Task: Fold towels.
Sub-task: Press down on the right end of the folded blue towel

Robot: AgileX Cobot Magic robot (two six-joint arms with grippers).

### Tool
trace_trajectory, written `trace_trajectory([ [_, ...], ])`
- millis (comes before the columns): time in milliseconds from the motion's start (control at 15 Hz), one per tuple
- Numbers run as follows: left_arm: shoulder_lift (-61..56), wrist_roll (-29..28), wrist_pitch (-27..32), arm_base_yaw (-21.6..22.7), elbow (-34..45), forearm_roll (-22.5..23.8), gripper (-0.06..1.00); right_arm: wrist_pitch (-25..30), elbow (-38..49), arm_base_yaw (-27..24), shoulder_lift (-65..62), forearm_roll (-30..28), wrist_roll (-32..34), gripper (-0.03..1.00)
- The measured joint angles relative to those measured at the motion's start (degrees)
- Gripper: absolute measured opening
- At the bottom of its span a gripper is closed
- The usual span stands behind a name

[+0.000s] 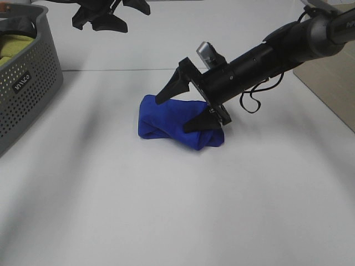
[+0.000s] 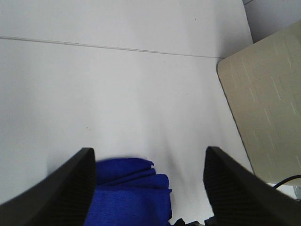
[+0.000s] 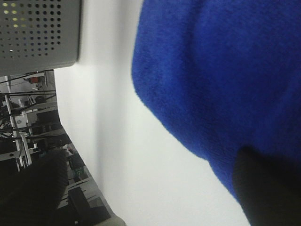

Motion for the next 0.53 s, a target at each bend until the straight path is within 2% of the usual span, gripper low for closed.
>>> trace_trajectory([
  [133, 0.00, 0.00, 1.83, 0.00, 0.00, 1.26, 0.63, -0.57, 0.17, -1.03, 1.03, -0.86, 0.00, 0.89],
  [200, -0.17, 0.17, 3.67, 0.00, 0.00, 3.78, 0.63, 0.11, 0.17, -3.50, 1.03, -0.86, 0.40, 0.89],
  [333, -1.60, 0.63, 5.84, 0.00, 0.00, 7.56, 0.63, 3.95, 0.17, -6.02, -0.11, -0.97, 0.46, 0.89],
  [533, -5.04, 1.03, 12.43, 0.00, 0.00, 13.98, 0.63, 6.36, 0.17, -7.22, -6.93, -6.53, 1.20, 0.89],
])
